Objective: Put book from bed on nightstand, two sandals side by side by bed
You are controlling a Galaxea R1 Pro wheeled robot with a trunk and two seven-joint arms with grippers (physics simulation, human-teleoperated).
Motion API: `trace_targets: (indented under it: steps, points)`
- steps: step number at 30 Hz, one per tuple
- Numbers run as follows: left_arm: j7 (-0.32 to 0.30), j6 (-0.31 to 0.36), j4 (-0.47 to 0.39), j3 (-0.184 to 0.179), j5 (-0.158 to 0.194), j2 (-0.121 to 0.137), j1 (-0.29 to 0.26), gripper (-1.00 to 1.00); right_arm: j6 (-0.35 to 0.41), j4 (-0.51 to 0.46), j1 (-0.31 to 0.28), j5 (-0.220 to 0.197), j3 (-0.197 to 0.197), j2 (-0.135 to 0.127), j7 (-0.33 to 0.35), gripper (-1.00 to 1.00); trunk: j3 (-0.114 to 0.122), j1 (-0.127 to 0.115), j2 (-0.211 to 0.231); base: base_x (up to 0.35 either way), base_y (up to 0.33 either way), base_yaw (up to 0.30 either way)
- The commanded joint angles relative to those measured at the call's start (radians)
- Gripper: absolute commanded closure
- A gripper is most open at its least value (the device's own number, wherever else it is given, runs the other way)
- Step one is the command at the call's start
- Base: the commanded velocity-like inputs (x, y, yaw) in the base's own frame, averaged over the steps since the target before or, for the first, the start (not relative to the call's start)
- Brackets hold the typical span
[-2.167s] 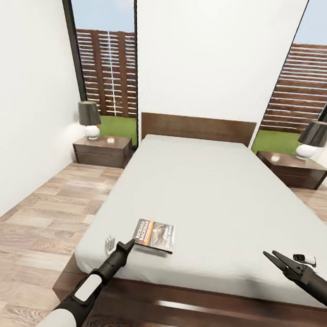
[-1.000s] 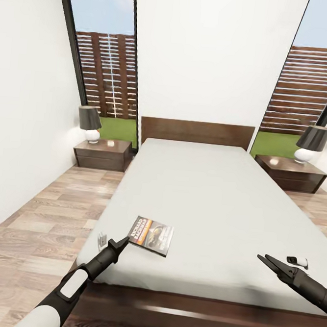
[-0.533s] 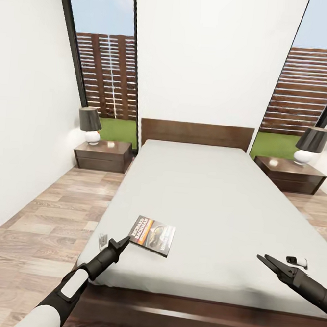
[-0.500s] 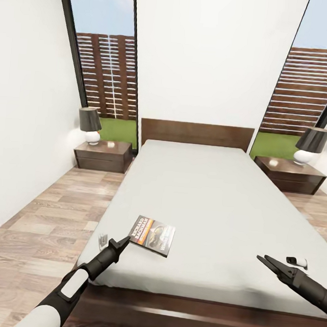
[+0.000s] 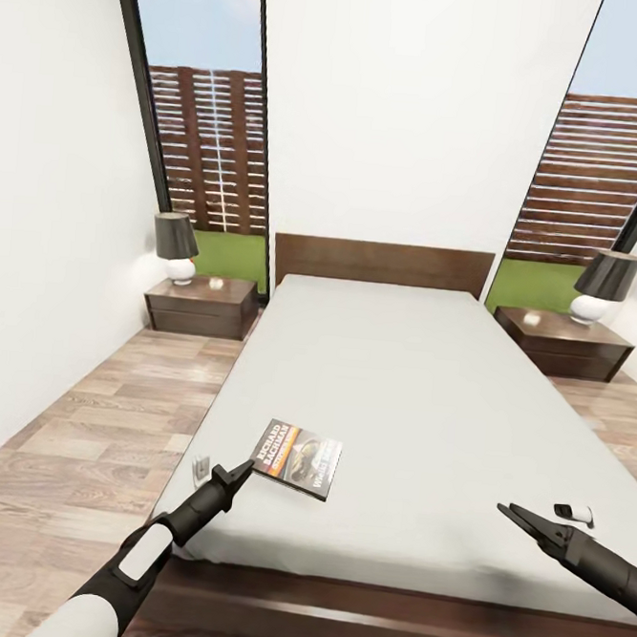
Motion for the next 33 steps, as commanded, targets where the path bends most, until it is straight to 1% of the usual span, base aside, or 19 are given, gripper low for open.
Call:
trace_targets:
  steps: [1, 9, 14, 19, 33]
  points:
    - [-0.002, 0.008, 0.0, 0.004, 0.003, -0.001, -0.001, 1.0, 0.01, 0.0, 0.0, -0.004, 0.001, 0.0, 0.002, -1.0, 0.002, -0.004, 0.007, 0.0, 0.0, 0.0]
    - [-0.002, 0.008, 0.001, 0.004, 0.003, -0.002, -0.001, 1.0, 0.006, 0.0, 0.0, -0.002, 0.0, 0.001, 0.003, -1.0, 0.027, -0.035, 0.063, 0.0, 0.0, 0.0]
    - [-0.002, 0.002, 0.001, 0.004, 0.002, -0.003, -0.001, 1.0, 0.008, 0.001, 0.0, 0.001, -0.008, 0.012, 0.002, -1.0, 0.027, -0.035, 0.063, 0.0, 0.0, 0.0]
    - [0.0, -0.001, 0.001, 0.004, 0.002, -0.003, -0.001, 1.0, 0.006, 0.001, 0.0, 0.002, -0.009, 0.016, 0.003, -1.0, 0.027, -0.035, 0.063, 0.0, 0.0, 0.0]
    - [-0.001, 0.003, 0.002, 0.004, 0.001, -0.001, -0.001, 1.0, 0.006, 0.007, 0.0, 0.0, -0.015, 0.019, 0.001, -1.0, 0.027, -0.035, 0.063, 0.0, 0.001, 0.0]
